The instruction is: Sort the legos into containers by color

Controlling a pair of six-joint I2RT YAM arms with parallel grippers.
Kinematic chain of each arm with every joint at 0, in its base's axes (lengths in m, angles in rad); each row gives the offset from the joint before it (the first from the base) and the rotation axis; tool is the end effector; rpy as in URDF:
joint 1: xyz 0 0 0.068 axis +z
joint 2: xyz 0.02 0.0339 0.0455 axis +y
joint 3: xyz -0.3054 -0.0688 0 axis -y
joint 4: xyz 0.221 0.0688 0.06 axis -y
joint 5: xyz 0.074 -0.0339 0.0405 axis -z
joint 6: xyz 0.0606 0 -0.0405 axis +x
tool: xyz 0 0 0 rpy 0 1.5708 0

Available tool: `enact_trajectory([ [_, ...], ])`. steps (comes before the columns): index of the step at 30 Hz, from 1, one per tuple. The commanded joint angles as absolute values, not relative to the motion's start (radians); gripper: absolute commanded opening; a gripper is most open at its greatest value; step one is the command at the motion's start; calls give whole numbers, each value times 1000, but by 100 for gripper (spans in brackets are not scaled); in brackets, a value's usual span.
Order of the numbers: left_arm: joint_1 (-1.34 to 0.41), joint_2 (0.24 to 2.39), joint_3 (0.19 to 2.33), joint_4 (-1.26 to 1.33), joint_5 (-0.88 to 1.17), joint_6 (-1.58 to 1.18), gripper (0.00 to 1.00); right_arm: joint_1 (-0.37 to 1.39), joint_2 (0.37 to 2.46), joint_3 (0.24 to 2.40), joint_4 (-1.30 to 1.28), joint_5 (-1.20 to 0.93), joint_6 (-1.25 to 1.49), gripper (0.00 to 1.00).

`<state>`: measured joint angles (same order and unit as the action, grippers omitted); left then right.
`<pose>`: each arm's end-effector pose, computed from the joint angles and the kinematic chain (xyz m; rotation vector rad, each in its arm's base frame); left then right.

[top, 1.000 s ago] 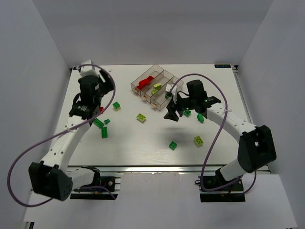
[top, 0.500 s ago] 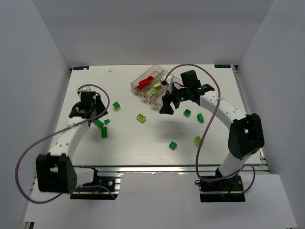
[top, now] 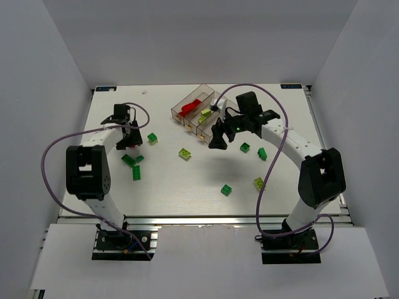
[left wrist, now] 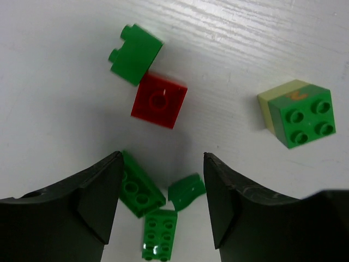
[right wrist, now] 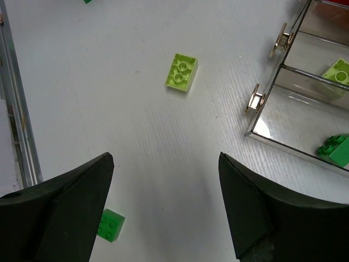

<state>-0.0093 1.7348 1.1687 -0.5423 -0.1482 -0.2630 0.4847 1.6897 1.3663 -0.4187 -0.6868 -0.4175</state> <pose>0.3484 0.0057 0.2270 -0.3829 2.6347 0.1107 0.3129 0.2082 0.3217 -1.2780 1.8399 0.8235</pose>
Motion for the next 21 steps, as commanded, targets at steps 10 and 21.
enact_trajectory([
  [10,-5,1939,1356,-564,-160,-130,66,483,1689,1397,-411,-678,-410,82],
  [21,-2,1980,1371,-557,-189,-113,68,482,1701,1405,-414,-678,-411,83],
])
